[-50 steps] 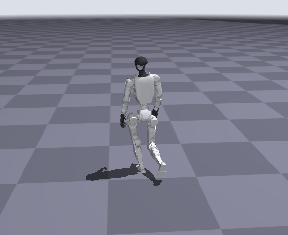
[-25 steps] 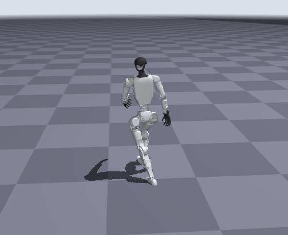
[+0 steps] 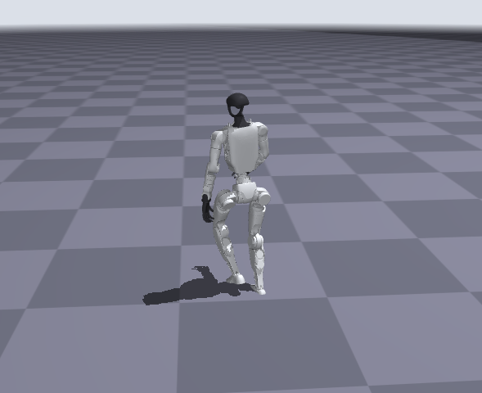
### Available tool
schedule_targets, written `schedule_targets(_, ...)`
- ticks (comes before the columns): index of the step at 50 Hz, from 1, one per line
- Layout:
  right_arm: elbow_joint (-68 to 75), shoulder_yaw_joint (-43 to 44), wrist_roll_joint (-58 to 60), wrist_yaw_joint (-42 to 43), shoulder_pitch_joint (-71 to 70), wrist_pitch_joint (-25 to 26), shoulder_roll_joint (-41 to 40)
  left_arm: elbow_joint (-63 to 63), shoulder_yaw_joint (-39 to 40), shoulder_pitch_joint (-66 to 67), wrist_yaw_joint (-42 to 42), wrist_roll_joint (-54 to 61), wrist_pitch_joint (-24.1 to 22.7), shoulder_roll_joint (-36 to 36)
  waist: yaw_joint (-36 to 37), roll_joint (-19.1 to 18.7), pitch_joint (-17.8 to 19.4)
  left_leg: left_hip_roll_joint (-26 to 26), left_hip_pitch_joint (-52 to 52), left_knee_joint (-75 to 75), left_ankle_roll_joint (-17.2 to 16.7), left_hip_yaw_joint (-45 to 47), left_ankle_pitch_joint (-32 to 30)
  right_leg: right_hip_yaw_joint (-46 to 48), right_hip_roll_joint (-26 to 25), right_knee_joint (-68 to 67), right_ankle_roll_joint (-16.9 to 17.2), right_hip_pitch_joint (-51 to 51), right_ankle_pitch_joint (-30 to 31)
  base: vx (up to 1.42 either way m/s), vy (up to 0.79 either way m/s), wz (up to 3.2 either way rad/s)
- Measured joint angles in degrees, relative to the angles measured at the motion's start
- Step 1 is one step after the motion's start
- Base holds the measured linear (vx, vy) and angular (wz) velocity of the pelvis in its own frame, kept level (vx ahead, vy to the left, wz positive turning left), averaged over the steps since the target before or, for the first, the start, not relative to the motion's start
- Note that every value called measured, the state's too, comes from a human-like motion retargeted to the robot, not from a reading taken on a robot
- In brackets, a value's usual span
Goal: Walk
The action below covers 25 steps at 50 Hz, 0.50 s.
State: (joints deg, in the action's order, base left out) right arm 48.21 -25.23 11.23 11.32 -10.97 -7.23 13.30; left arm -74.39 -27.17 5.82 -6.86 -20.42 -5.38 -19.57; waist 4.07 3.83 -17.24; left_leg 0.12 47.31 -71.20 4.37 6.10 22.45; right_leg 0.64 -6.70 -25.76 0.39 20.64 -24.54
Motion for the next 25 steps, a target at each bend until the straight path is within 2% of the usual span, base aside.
schedule_targets(7,-6.32,-0.71,0.64,-1.55,-3.25,-1.89,-0.02,-1.44,4.05,3.8,2.06,4.21,-1.4,-0.05,1.58,2.06,0.57,-6.21,-0.02,36.66,-2.98,-0.68,-4.61,-1.17,2.85,2.16,1.69,-9.24,-1.85,-0.02,0.01,-0.17)
schedule_targets(11,-7.09,-1.55,1.82,-2.67,-2.79,-2.1,-0.39,-2.38,5.27,4.29,3.12,5.49,-1.5,0.82,1.31,3.16,-0.3,-8.87,-1.2,44.24,-3.03,-0.88,-6.88,-1.8,4.62,-4.27,2.65,-10.62,-4.63,0.0,0.0,0.0)
schedule_targets(15,-5.0,-2.51,2.83,-4.13,-0.18,-1.68,-1.31,-3.65,5.93,3.11,4.36,6.23,-1.25,1.71,-0.02,6.32,-0.84,-12.53,-3.47,42.23,-1.25,1.01,-9.57,-2.68,8.35,-14.61,5.24,-11.61,-5.34,0.01,0.02,0.11)
schedule_targets(18,-1.17,-3.53,2.74,-5.82,2.83,-0.95,-2.17,-4.16,6.04,1.31,5.44,7.24,-0.82,2.64,-1.61,9.22,-1.27,-15.86,-5.57,40.03,0.79,2.31,-9.35,-3.33,11.47,-25.52,8.89,-10.53,-0.14,0.02,0.04,0.27)
schedule_targets(21,3.9,-4.55,2.09,-8.16,5.47,-0.04,-2.93,-3.91,5.62,-1.77,6.42,8.26,-0.52,3.5,-3.4,11.78,-1.41,-19.12,-8.82,40.73,2.85,2.78,-7.94,-3.92,14.27,-39.72,12.43,-6.2,8.84,0.0,0.01,0.08)
schedule_targets(23,7.53,-4.95,1.87,-9.75,6.74,0.52,-3.23,-3.12,4.95,-4.56,6.8,8.83,-0.41,3.83,-4.62,12.66,-1.29,-20.44,-11.64,42.51,3.93,2.49,-6.58,-4.07,15.66,-49.17,12.9,-1.84,13.02,0.0,0.0,0.0)
schedule_targets(25,10.62,-5.33,2.07,-10.85,8.52,1.02,-3.17,-1.73,3.99,-7.12,7.2,9.17,-0.45,4.23,-6.09,12.85,-1.13,-21.17,-14.74,43.93,4.61,1.93,-4.6,-3.69,17.46,-57.68,11.17,2.83,12.71,0.0,0.02,-0.09)
